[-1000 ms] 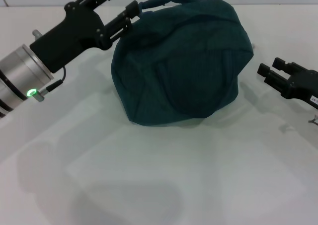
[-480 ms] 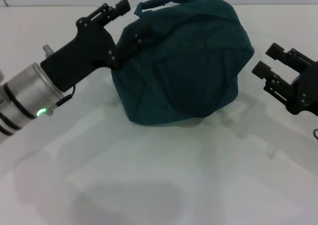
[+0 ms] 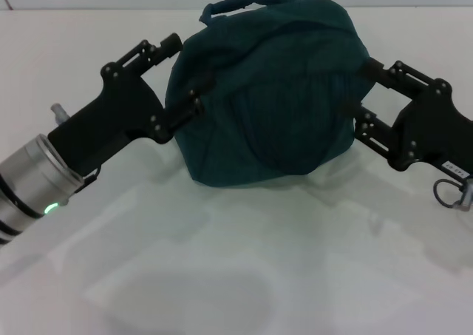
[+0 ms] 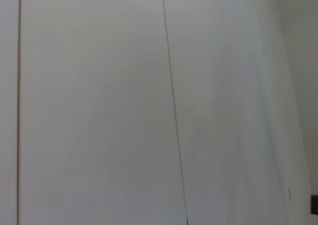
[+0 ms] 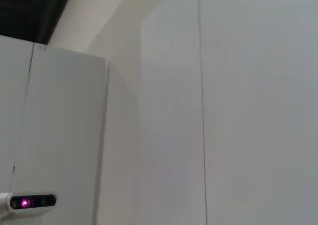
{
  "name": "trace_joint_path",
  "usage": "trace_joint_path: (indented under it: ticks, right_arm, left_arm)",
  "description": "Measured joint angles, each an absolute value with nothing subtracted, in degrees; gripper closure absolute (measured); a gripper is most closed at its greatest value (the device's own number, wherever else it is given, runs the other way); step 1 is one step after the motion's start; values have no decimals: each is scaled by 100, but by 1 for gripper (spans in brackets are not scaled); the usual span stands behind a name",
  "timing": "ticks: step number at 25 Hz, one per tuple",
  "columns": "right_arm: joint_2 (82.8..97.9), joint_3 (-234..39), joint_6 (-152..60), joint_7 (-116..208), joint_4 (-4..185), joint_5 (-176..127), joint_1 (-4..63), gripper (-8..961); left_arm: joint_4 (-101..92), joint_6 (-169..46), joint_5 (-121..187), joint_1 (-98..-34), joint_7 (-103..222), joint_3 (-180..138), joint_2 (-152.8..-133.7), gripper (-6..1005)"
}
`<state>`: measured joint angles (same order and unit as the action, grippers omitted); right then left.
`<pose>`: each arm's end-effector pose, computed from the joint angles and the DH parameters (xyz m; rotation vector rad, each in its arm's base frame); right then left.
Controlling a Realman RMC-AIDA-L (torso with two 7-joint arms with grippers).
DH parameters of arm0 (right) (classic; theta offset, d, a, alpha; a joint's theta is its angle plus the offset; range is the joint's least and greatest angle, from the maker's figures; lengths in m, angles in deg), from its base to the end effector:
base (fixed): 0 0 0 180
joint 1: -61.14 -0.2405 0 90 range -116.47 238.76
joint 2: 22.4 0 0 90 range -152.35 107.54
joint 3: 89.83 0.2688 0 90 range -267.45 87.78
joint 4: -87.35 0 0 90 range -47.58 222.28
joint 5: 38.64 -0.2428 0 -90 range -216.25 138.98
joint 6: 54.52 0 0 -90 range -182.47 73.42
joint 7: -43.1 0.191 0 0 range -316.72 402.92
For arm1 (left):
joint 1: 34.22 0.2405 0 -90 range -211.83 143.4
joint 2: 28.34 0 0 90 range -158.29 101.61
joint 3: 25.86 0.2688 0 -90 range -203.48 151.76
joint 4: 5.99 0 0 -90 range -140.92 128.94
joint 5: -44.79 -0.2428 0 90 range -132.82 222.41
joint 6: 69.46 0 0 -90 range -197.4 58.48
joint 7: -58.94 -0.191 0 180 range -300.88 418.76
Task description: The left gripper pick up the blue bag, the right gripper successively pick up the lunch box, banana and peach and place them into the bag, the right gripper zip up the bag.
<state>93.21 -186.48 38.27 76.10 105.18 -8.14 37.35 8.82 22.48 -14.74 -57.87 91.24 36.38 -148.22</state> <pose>0.2284 0.3359 -0.0605 -2.2690 0.0732 1.3010 -0.2562 0.3446 -0.0590 -2.1744 -0.1420 -1.1690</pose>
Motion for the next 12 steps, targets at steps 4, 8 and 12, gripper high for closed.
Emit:
trace_joint_path:
  ticks: [4,8,12]
  right_arm:
    - [9336,-18668,3806,7533,10496,-814,3727,425]
    - [9345,-18669,3808,7522,10482,-844,3745,425]
    - [9344,-18669,3818,7518,10467,-850,3772,426]
  left_arm:
    - [851,2374,-1527,-5709,8977,3636,-14817,404]
    - [756,2576,-1529,-5739,8731,3638,-14842,438]
    - [557,2654,-1550,-5841,8712,3639,-14838,551]
